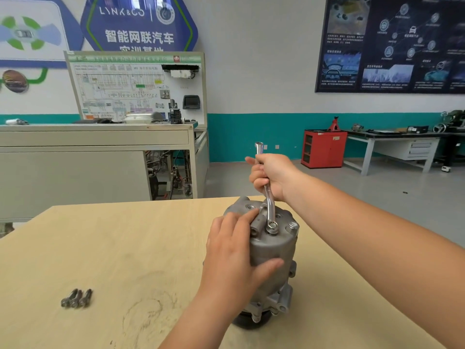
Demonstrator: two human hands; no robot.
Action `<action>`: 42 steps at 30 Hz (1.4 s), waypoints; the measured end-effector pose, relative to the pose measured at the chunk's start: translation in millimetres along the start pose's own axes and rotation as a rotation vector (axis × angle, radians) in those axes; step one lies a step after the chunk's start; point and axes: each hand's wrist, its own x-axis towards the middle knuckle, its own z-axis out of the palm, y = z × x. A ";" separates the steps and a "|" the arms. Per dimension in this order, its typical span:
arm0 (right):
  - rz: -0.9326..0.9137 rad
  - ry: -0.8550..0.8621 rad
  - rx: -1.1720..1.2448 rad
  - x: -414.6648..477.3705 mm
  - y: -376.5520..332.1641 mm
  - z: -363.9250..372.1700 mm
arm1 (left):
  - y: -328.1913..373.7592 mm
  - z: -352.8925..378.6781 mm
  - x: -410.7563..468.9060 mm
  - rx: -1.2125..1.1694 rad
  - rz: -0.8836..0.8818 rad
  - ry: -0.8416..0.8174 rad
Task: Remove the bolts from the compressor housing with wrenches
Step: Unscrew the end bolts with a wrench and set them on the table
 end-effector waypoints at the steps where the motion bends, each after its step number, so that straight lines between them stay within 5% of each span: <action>1: 0.029 -0.035 0.024 1.0 -0.4 -1.6 | -0.3 -0.1 0.4 -0.003 0.002 -0.004; 10: 0.237 -0.430 -0.077 5.2 -1.8 16.6 | -0.1 -4.1 2.0 -0.012 -0.009 -0.035; 14: 0.074 -0.471 0.350 -5.2 -23.1 14.8 | -1.4 -5.4 3.2 -0.024 -0.005 -0.068; 18: -0.236 -0.221 0.790 -24.0 -42.6 -13.5 | -8.0 -11.9 9.1 -0.077 0.000 -0.135; 22: -0.536 0.029 0.316 -59.3 -23.0 -67.2 | -14.8 -19.1 9.3 -0.095 0.016 -0.194; 26: -0.503 0.156 -0.031 -103.8 1.6 -130.6 | -12.5 -19.7 3.8 -0.072 0.023 -0.171; 28: -0.401 0.057 0.089 -125.1 16.0 -157.3 | -7.4 -18.4 3.1 -0.073 0.028 -0.142; 30: -0.309 -0.281 0.263 -143.0 37.1 -169.3 | -2.5 -14.0 2.3 -0.102 0.023 -0.087; 33: -0.365 -0.125 0.285 -171.1 65.2 -161.8 | 0.5 -2.2 -1.2 -0.112 -0.022 0.014; 40: -0.020 -0.511 0.353 -168.7 75.5 -98.9 | -2.0 11.8 -5.2 -0.190 -0.049 0.167; 42: -0.168 -0.414 0.177 -171.1 74.7 -73.4 | -5.4 16.2 -6.3 -0.226 -0.026 0.199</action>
